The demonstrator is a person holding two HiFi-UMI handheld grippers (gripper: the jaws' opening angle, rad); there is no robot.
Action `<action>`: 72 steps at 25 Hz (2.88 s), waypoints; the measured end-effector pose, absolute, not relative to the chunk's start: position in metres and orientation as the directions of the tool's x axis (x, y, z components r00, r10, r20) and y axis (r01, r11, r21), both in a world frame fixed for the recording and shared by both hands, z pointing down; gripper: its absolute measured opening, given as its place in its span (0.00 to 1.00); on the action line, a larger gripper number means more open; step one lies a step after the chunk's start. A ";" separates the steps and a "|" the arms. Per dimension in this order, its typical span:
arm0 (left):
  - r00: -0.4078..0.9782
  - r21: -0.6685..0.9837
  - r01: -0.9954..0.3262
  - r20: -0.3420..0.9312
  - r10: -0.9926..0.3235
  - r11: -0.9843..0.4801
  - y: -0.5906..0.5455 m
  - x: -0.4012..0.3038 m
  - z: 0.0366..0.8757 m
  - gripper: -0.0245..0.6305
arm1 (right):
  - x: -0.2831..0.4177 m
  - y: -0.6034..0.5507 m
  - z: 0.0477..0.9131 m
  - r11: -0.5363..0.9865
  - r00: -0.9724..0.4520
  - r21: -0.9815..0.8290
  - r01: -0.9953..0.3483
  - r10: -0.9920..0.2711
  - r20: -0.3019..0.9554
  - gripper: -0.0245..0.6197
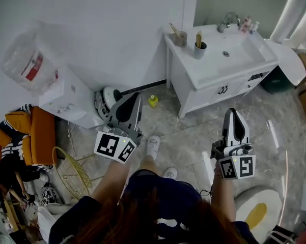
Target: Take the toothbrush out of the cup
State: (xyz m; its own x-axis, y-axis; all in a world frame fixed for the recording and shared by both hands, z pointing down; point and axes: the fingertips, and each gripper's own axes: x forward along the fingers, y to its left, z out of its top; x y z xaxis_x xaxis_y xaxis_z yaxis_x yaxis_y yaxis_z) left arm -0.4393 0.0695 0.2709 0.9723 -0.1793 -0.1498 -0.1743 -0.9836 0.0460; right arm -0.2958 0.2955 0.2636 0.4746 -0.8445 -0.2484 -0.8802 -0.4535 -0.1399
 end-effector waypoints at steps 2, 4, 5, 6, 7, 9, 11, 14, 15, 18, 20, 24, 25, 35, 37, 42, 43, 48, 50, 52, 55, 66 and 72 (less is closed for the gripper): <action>0.974 0.048 -0.159 -0.152 -0.165 -0.986 0.058 -0.426 0.273 0.07 | -0.286 0.284 0.263 -0.463 0.482 -0.132 -0.876 -0.840 -0.249 0.06; 0.977 0.035 -0.143 -0.154 -0.147 -0.989 0.043 -0.411 0.273 0.07 | -0.273 0.269 0.262 -0.475 0.491 -0.125 -0.871 -0.834 -0.252 0.06; 0.978 0.024 -0.137 -0.154 -0.139 -0.990 0.034 -0.403 0.273 0.07 | -0.265 0.260 0.261 -0.483 0.498 -0.122 -0.867 -0.829 -0.255 0.06; 0.979 0.016 -0.131 -0.155 -0.132 -0.991 0.023 -0.394 0.272 0.07 | -0.258 0.250 0.259 -0.492 0.506 -0.121 -0.862 -0.823 -0.257 0.06; 0.980 0.012 -0.124 -0.158 -0.124 -0.992 0.011 -0.385 0.271 0.07 | -0.250 0.240 0.257 -0.501 0.514 -0.121 -0.857 -0.817 -0.260 0.06; 0.981 0.009 -0.106 -0.165 -0.106 -0.994 -0.015 -0.365 0.267 0.07 | -0.235 0.219 0.252 -0.520 0.531 -0.116 -0.846 -0.805 -0.263 0.06; 0.982 -0.004 -0.089 -0.165 -0.088 -0.996 -0.043 -0.344 0.267 0.07 | -0.221 0.196 0.250 -0.541 0.549 -0.111 -0.834 -0.792 -0.267 0.06; 0.985 -0.006 -0.060 -0.164 -0.059 -0.998 -0.084 -0.315 0.266 0.07 | -0.200 0.161 0.249 -0.569 0.576 -0.111 -0.815 -0.773 -0.267 0.06; 0.985 -0.007 -0.051 -0.164 -0.049 -0.999 -0.096 -0.307 0.265 0.07 | -0.193 0.151 0.248 -0.578 0.585 -0.111 -0.808 -0.766 -0.268 0.06; 0.986 -0.007 -0.018 -0.164 -0.017 -1.000 -0.129 -0.283 0.264 0.07 | -0.174 0.125 0.247 -0.611 0.617 -0.115 -0.783 -0.740 -0.268 0.06; 0.987 -0.003 -0.002 -0.159 -0.002 -1.000 -0.149 -0.270 0.267 0.07 | -0.163 0.110 0.251 -0.630 0.637 -0.119 -0.767 -0.727 -0.258 0.06; 0.990 0.027 0.006 -0.141 0.003 -1.000 -0.182 -0.248 0.281 0.07 | -0.142 0.085 0.266 -0.648 0.657 -0.120 -0.752 -0.724 -0.211 0.06; 0.991 0.035 0.009 -0.134 0.005 -0.999 -0.187 -0.242 0.285 0.07 | -0.136 0.081 0.270 -0.652 0.662 -0.120 -0.748 -0.722 -0.200 0.06; 0.994 0.052 -0.017 -0.104 -0.022 -0.998 -0.214 -0.182 0.301 0.07 | -0.062 0.045 0.278 -0.621 0.636 -0.142 -0.771 -0.745 -0.202 0.06; 0.994 0.050 -0.034 -0.107 -0.039 -0.998 -0.219 -0.165 0.298 0.07 | -0.040 0.036 0.275 -0.603 0.618 -0.136 -0.786 -0.760 -0.203 0.06; 0.988 0.051 -0.087 -0.120 -0.093 -0.995 -0.230 -0.115 0.291 0.07 | 0.020 0.020 0.268 -0.557 0.573 -0.134 -0.820 -0.791 -0.216 0.06; 0.987 0.050 -0.096 -0.122 -0.101 -0.994 -0.230 -0.106 0.290 0.07 | 0.031 0.019 0.267 -0.549 0.565 -0.135 -0.825 -0.796 -0.218 0.06; 0.979 0.042 -0.148 -0.133 -0.153 -0.988 -0.229 -0.061 0.284 0.07 | 0.085 0.017 0.260 -0.502 0.521 -0.137 -0.854 -0.821 -0.236 0.06; 0.976 0.040 -0.169 -0.136 -0.172 -0.985 -0.227 -0.048 0.282 0.07 | 0.100 0.015 0.262 -0.481 0.502 -0.143 -0.865 -0.833 -0.235 0.06; 0.973 0.041 -0.183 -0.132 -0.187 -0.982 -0.225 -0.037 0.283 0.07 | 0.114 0.013 0.265 -0.465 0.488 -0.151 -0.873 -0.842 -0.229 0.06; 0.975 0.041 -0.189 -0.111 -0.193 -0.981 -0.223 -0.019 0.289 0.07 | 0.132 0.013 0.272 -0.457 0.487 -0.174 -0.872 -0.845 -0.223 0.06; 0.987 0.053 -0.142 -0.074 -0.146 -0.988 -0.243 0.042 0.313 0.07 | 0.179 0.006 0.294 -0.517 0.550 -0.202 -0.832 -0.814 -0.186 0.06; 0.997 0.056 -0.046 -0.067 -0.050 -0.997 -0.273 0.079 0.323 0.07 | 0.197 -0.020 0.292 -0.573 0.602 -0.190 -0.797 -0.779 -0.174 0.06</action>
State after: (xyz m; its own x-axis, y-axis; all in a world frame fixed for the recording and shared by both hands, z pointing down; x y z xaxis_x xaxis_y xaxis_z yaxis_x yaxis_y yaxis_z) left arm 0.0787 -0.2729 0.3231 0.9965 -0.0498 -0.0670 -0.0461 -0.9974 0.0560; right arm 0.1968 -0.0205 0.2919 0.6017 -0.7795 -0.1744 -0.7973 -0.5729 -0.1899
